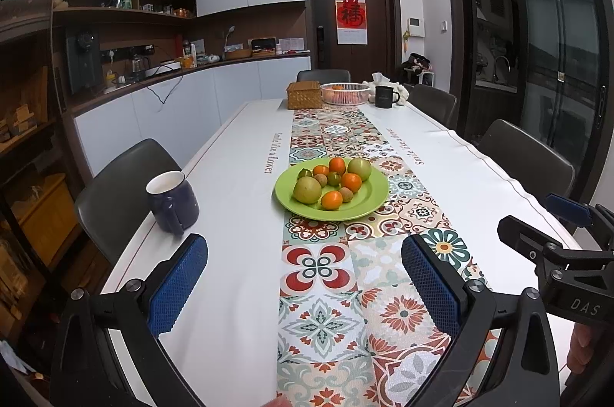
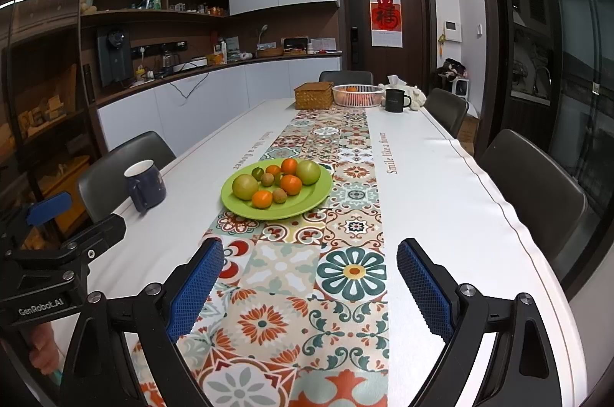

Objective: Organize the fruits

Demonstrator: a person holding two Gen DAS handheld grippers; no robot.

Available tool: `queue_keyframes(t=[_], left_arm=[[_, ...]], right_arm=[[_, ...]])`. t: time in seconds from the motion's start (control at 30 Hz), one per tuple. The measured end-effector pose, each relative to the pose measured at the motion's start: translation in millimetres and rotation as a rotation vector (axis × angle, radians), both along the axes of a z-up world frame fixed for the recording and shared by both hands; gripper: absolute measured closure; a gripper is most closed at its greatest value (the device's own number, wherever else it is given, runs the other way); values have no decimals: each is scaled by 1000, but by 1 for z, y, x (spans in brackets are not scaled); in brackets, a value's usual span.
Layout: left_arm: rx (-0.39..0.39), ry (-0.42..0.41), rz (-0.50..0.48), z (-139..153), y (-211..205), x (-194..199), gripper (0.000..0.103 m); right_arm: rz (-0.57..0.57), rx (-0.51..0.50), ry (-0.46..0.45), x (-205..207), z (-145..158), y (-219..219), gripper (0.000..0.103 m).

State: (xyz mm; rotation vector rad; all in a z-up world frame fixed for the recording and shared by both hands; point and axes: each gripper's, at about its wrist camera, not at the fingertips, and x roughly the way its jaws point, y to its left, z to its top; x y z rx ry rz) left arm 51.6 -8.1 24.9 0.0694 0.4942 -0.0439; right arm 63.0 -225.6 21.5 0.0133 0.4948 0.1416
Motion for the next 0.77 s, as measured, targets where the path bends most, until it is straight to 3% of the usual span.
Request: queue_keyframes(t=[0.77], left_arm=[[2, 31, 1, -8, -1, 5, 0]], right_arm=[[7, 0, 20, 2, -8, -3, 11]])
